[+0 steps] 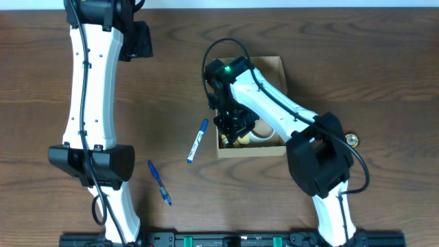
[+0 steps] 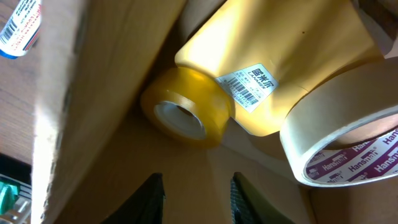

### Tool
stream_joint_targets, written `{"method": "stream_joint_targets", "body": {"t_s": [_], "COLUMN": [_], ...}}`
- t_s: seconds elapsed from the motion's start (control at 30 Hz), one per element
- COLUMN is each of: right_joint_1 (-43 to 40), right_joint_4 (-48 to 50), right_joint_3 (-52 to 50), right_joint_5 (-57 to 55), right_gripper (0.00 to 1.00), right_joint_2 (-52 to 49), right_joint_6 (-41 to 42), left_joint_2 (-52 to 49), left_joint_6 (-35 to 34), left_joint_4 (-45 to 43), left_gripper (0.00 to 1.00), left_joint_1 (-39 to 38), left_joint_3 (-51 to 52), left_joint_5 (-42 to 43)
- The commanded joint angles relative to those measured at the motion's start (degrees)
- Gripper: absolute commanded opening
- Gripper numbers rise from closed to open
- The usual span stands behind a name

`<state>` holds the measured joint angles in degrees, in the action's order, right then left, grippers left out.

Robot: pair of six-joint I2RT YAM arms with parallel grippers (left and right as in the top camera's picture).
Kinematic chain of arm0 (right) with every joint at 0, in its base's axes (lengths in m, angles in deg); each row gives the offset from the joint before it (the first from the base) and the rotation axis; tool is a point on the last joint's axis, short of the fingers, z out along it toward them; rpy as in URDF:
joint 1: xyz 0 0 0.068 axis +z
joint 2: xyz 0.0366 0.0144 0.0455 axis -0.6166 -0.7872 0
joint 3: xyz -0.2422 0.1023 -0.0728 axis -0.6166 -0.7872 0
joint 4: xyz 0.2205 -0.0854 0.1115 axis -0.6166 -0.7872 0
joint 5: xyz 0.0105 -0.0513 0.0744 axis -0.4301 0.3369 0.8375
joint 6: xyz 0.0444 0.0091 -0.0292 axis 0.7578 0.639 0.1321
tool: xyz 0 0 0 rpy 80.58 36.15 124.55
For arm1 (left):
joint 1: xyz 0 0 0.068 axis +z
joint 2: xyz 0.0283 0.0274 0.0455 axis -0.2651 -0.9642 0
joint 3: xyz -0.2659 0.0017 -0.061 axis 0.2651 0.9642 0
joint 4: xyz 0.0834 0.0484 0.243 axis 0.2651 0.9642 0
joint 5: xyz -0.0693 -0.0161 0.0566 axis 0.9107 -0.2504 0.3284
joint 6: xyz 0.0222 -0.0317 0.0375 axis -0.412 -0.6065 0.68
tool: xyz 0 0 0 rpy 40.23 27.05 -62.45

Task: Pack container
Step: 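Lower the yellow tape into the box, release, and raise right gripper, then move right gripper down onto the correction tape dispenser and grasp it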

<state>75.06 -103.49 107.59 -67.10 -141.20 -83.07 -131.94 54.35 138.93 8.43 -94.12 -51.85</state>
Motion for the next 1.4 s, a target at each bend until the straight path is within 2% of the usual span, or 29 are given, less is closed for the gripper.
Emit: {"method": "stream_joint_targets", "body": {"t_s": [0.0,0.1,0.3,0.53,0.6,0.73,0.9,1.0,1.13,1.37], "right_joint_1": [0.44,-0.37,-5.40,-13.92,-16.31,-19.89,-22.69,-24.11,-26.32,-27.71], "right_joint_4": [-0.68,-0.07,-1.84,-8.41,-9.40,-9.75,-10.91,-11.08,-10.10,-0.33], "right_joint_3": [-1.73,-0.96,8.24,21.27,21.84,21.84,21.70,20.33,13.05,-7.39], "right_joint_5": [-2.95,-10.73,-10.60,-10.69,-12.59,-21.81,-26.27,-26.75,-26.73,-26.71], "right_gripper": [0.38,0.44,0.46,0.63,0.71,0.72,0.73,0.74,0.74,0.75], "right_joint_2": [-0.72,1.20,4.92,7.26,7.72,8.35,8.90,8.94,9.14,15.89], "right_joint_6": [1.46,4.50,5.14,6.32,10.03,18.95,26.08,28.98,34.10,38.91], "left_joint_2": [0.63,0.63,0.63,0.63,0.63,0.63,0.63,0.63,0.63,0.63], "left_joint_6": [0.28,0.28,0.28,0.22,0.09,0.13,0.28,0.28,0.31,0.28], "left_joint_4": [0.35,0.35,0.15,1.40,1.46,1.79,1.81,1.79,1.84,1.77], "left_gripper": [0.68,0.68,0.68,0.67,0.67,0.66,0.67,0.67,0.67,0.67], "left_joint_1": [0.17,0.17,0.17,0.15,0.15,0.17,0.17,0.17,0.17,0.17], "left_joint_3": [-1.31,-1.31,-1.31,-1.31,-1.31,-1.31,-1.31,-1.31,-1.31,-1.31], "left_joint_5": [0.02,0.13,2.62,3.04,3.04,2.99,2.58,2.12,1.92,1.95]}}
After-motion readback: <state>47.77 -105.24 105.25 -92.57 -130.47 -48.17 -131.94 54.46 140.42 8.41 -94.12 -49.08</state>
